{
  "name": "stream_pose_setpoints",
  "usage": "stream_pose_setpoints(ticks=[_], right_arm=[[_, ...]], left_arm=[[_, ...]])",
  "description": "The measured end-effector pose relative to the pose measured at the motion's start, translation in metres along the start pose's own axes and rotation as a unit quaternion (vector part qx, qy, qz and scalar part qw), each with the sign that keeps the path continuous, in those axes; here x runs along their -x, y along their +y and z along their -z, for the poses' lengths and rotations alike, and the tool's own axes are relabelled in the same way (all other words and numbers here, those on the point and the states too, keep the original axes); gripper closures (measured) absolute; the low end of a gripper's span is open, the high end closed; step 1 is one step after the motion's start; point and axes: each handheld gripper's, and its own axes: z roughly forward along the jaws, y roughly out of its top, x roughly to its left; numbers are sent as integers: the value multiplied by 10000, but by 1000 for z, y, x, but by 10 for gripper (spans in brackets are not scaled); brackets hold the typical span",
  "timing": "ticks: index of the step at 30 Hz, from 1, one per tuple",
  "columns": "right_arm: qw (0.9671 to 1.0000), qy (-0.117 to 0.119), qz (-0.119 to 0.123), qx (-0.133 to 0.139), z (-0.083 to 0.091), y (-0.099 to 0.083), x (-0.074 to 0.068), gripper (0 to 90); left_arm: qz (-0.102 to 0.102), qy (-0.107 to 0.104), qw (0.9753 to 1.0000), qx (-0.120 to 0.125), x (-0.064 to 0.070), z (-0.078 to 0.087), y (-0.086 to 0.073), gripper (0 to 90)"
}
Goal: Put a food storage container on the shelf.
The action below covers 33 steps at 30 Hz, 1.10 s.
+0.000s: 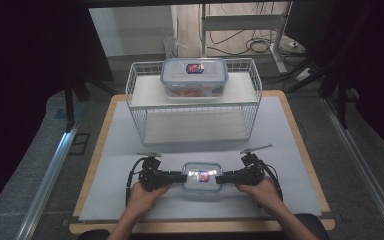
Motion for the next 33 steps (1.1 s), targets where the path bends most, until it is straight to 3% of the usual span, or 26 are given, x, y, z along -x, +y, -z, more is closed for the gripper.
stream_pose_setpoints(ticks=[4,9,12,16,19,25,33], right_arm=[[10000,-49,81,4,1,-3,-5,514],[9999,-15,140,72,5,-9,-9,547],[9997,-42,224,96,6,-10,-11,557],[9993,-97,336,119,6,-10,-13,563],[9980,-231,513,287,11,-9,-16,640],[9983,-173,432,364,12,-6,-13,643],[9979,-187,503,358,12,-6,-14,642]], left_arm=[[-20,-100,9997,-226,3,-3,-4,565],[-241,49,9996,-119,9,0,-5,589],[-257,20,9996,-91,9,1,-5,610],[-320,12,9995,-56,8,-1,-5,569],[-318,-66,9995,-58,5,-2,-4,562],[-186,-96,9998,-26,0,-3,-3,511],[-23,-183,9998,-58,-6,-4,-4,426]])
